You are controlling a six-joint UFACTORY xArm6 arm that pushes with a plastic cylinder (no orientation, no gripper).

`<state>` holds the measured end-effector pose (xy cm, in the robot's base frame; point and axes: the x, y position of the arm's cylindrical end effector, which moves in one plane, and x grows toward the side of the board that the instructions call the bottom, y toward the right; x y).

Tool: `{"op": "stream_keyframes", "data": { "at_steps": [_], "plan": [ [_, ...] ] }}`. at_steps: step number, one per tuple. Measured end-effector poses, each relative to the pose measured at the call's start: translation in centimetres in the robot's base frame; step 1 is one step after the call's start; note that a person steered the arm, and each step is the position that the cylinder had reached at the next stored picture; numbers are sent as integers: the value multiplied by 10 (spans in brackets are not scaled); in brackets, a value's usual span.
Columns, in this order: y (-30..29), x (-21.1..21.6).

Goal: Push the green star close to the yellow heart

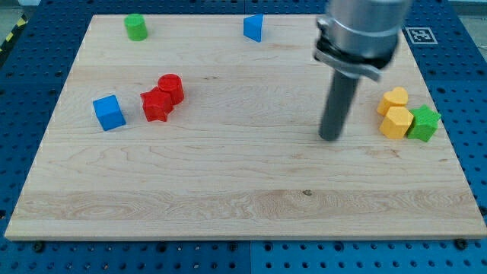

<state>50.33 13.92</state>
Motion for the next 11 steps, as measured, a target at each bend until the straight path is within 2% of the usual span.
{"op": "stream_keyframes", "data": {
  "at_steps": [1,2,3,4,5,6,8,11],
  "plan": [
    [92,42],
    [182,51],
    [194,35],
    [147,26],
    [131,7],
    [136,-27],
    [136,-31],
    [139,-82]
  ]
}}
